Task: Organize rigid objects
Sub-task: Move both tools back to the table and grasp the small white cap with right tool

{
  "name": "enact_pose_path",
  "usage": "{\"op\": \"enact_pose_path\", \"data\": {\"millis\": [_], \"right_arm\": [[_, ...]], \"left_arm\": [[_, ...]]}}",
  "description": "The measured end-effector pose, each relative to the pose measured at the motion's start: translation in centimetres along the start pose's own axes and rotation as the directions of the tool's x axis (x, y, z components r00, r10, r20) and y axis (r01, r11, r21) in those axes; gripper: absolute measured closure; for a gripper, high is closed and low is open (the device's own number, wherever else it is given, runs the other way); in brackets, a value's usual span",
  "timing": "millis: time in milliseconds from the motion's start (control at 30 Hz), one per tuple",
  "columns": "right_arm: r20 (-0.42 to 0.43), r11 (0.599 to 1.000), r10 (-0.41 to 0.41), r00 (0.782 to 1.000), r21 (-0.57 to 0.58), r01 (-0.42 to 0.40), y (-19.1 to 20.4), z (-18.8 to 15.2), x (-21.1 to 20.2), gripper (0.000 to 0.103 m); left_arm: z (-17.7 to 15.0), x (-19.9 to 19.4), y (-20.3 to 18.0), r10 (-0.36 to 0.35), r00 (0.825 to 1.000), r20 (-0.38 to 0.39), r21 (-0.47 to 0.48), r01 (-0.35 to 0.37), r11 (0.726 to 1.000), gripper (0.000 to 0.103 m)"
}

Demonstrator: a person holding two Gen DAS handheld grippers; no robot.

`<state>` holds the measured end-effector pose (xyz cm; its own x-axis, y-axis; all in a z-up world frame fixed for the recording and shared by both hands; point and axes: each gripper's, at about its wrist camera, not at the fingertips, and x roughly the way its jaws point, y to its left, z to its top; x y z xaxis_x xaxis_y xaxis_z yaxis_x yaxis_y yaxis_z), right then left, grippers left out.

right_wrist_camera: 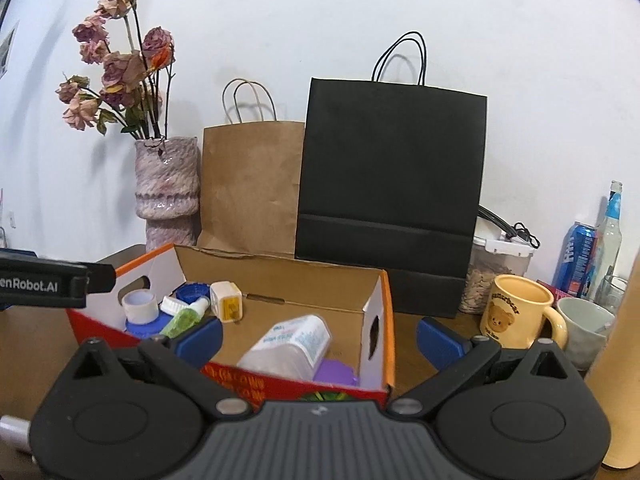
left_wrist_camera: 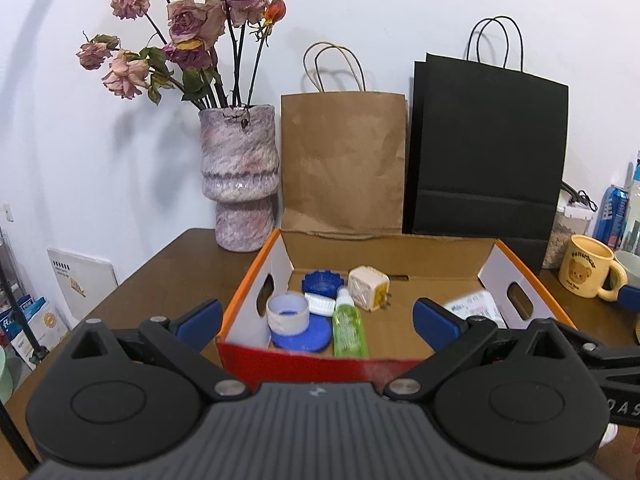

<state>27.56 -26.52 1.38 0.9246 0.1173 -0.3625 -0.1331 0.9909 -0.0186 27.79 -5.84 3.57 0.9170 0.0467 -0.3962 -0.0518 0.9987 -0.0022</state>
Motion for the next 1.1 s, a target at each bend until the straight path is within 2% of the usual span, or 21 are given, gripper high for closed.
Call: {"op": "enact_pose_path", "data": {"millis": [500, 733, 967, 1100], "right_arm": [[-0.027, 1.0, 0.012, 1.0, -0.005, -0.013, -3.6, -3.1, -3.9, 0.0], [-0.12, 1.0, 0.013, 0.993, -0.017, -0.015, -5.1, -5.5, -4.1, 0.0], [-0.244, 1.0, 0.005, 0.97, -0.008, -0.008, -6.0, -7.7, -2.1, 0.0], [-0.293, 1.0, 0.016, 0.956, 0.01, -0.013, -6.2, -8.4, -1.1, 0.008]], "left_arm": [[-4.0, -4.0, -3.0, 0.0, 0.999, -0.055, 0.031, 0.001, 1.0, 0.0], [-5.6, -4.7, -3.8, 0.012, 0.997, -0.077, 0.039, -0.009, 0.999, 0.0], [-6.6, -4.7, -3.9, 0.023, 0.994, -0.104, 0.036, -0.019, 0.999, 0.0], [-6.9, -4.7, -3.8, 0.023, 0.993, -0.112, 0.034, -0.02, 0.999, 0.0]]}}
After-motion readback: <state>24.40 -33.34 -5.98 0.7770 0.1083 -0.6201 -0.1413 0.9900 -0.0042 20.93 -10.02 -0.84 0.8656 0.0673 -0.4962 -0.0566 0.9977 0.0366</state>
